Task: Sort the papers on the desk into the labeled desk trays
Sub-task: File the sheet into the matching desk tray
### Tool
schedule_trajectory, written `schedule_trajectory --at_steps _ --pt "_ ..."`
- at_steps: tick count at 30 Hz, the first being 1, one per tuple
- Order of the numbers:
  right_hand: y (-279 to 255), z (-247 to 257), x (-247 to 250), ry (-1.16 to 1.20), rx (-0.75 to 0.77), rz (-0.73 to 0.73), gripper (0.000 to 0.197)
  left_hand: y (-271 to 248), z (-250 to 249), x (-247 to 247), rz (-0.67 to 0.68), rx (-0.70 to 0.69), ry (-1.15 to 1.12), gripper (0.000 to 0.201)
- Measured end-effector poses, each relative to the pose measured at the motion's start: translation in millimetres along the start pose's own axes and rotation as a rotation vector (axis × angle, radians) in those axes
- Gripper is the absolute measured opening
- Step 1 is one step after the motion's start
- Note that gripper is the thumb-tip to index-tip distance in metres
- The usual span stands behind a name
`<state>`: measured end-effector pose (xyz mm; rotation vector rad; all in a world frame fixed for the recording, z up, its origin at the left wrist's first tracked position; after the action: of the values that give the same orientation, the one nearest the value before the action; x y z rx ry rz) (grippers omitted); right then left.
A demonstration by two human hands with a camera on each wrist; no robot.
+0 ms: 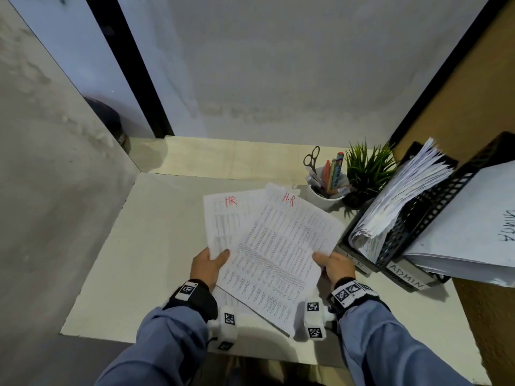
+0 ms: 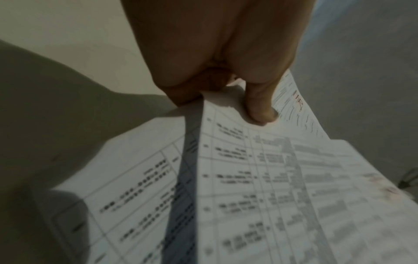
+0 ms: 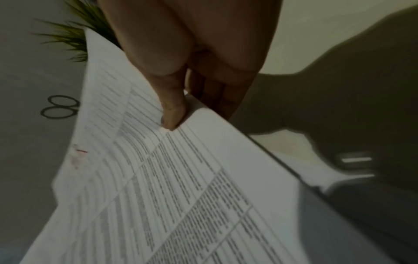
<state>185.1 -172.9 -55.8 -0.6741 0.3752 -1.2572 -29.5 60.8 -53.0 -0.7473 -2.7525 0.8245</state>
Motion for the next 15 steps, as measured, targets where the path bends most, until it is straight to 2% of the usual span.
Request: schedule_trajectory --at_steps 2,4,6,9,12,13,15 --pt "-1 0 14 0.0 0.045 -0.06 0.02 7 6 11 -0.058 0.009 -0.06 0.007" --pt "-1 -5 26 0.068 0.042 -0.084 0.019 13 9 19 -0.071 0.008 -0.077 0.006" --pt "2 -12 33 0.152 -0.003 -0.06 0.021 17 11 21 -0.06 0.02 -0.074 0.008" --pt "-2 -8 31 0.162 -0.008 -0.016 0.009 18 11 21 -0.039 0.027 -0.063 0.009" --pt "-3 -12 21 0.196 -0.079 0.031 0.026 4 0 9 0.017 0.049 -0.033 0.007" --pt "-1 -14 15 0.191 -0.102 0.06 0.027 -1 -5 3 0.046 0.044 -0.012 0.005" --pt "-6 -11 2 0.178 -0.127 0.178 0.016 -13 -15 -12 0.133 0.022 0.046 0.008"
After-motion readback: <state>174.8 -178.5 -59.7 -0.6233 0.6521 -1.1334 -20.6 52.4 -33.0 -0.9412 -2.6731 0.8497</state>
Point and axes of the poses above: each hand's wrist, its own y-axis towards the middle knuckle, its own x-axis out of the back of the hand, z = x × y, the point moved 7 cm from there along y, towards the middle knuckle, and after that the axes turned 3 degrees about -y, right-handed, at the moved point
